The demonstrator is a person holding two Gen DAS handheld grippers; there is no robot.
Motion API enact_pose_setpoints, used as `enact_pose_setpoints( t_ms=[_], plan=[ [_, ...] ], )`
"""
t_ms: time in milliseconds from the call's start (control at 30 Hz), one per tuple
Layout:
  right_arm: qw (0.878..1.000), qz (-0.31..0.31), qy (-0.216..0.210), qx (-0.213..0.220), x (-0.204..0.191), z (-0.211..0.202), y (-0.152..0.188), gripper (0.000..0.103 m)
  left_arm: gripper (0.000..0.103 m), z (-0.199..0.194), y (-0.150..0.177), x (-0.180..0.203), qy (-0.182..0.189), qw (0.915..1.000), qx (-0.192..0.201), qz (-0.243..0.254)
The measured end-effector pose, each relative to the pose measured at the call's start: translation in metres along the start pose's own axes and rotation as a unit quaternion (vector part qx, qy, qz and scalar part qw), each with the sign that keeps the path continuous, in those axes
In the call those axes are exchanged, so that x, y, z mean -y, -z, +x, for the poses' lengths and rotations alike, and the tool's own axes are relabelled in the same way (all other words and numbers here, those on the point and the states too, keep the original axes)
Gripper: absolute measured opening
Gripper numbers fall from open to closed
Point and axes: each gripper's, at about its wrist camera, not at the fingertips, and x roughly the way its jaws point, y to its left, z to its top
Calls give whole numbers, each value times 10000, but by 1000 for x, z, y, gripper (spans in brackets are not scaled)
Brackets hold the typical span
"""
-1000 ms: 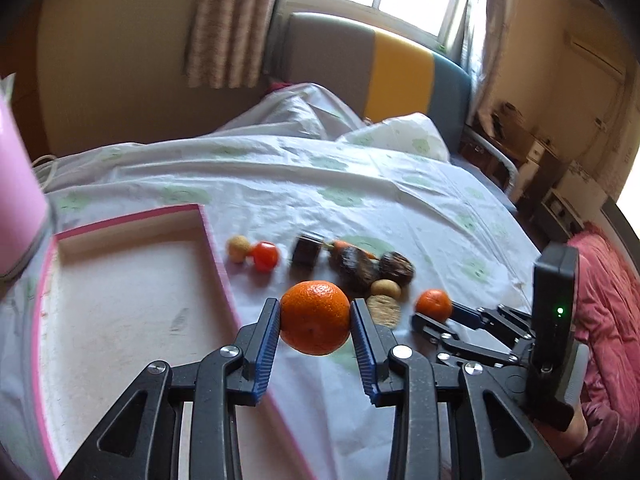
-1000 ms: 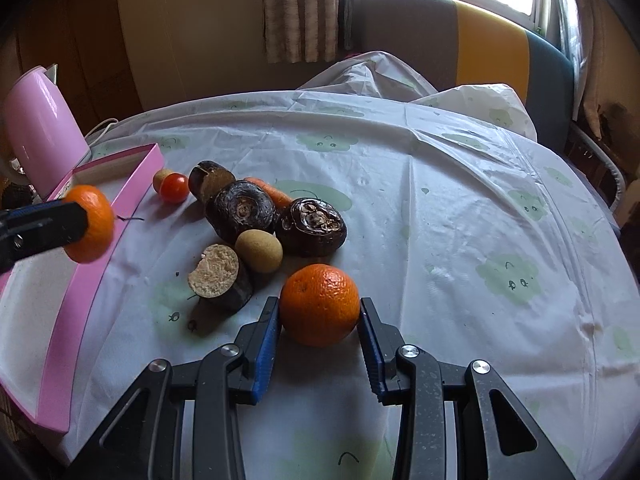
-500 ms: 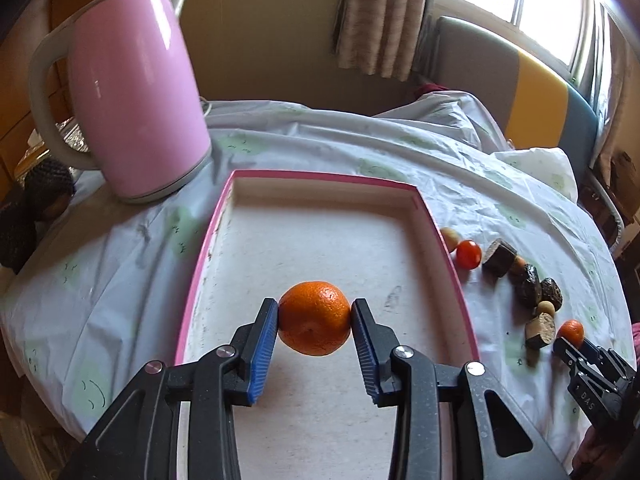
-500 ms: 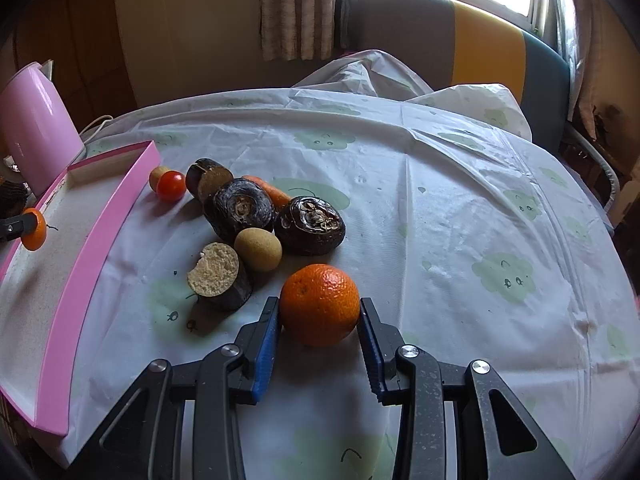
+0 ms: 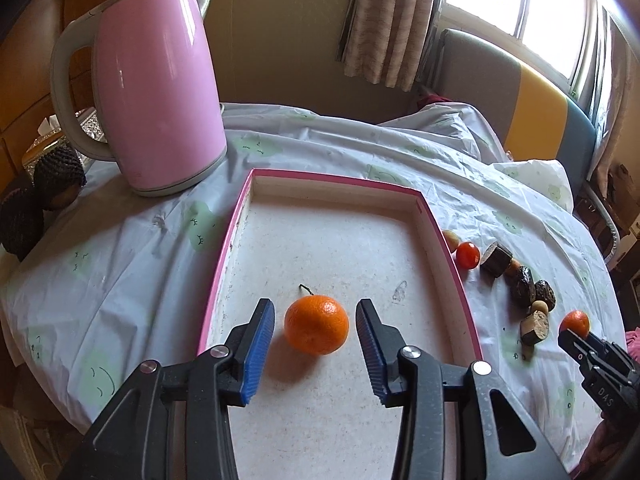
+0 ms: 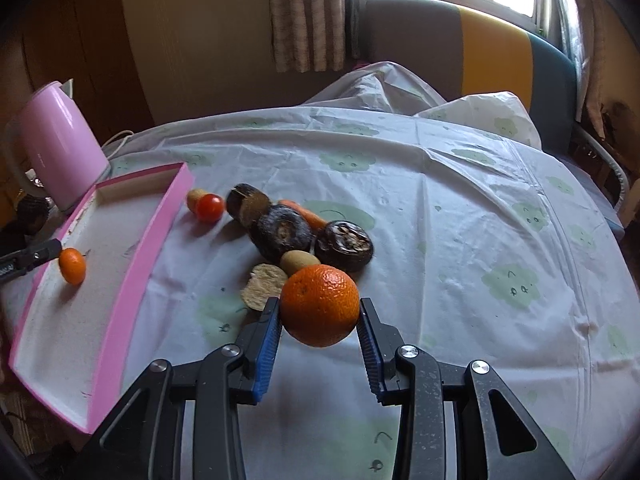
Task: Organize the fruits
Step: 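Lower the held orange into the pink-rimmed tray and open the left gripper, then lower the held orange into the tray and open the right gripper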
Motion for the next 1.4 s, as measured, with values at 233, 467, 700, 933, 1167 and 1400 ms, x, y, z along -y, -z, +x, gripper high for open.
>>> enact_pose_setpoints(
  t_ms=[233,467,700,933,1167,1400],
  plan=[
    [9941,-518,-952,-48,-62,-2,-13,38,43,-9,2,-13,10,9999,98,-85],
    [9834,-930,-1549,-172,-120,9,-23,38,43,-14,4,-18,-12,9999,128,-102],
    [9794,-1207,-1586,-320,-154,30,-31,39,43,-19,5,-20,-54,9998,200,-76],
    [9796,-1264,-1528,-317,-166,41,-36,41,43,-18,5,-22,-56,9998,182,-74],
    [9821,-1128,-1482,-267,-157,38,-35,41,43,-16,5,-19,-43,9999,149,-44],
    [9861,-870,-1413,-129,-137,29,-34,41,43,-14,6,-13,26,10000,66,-1]
  ],
)
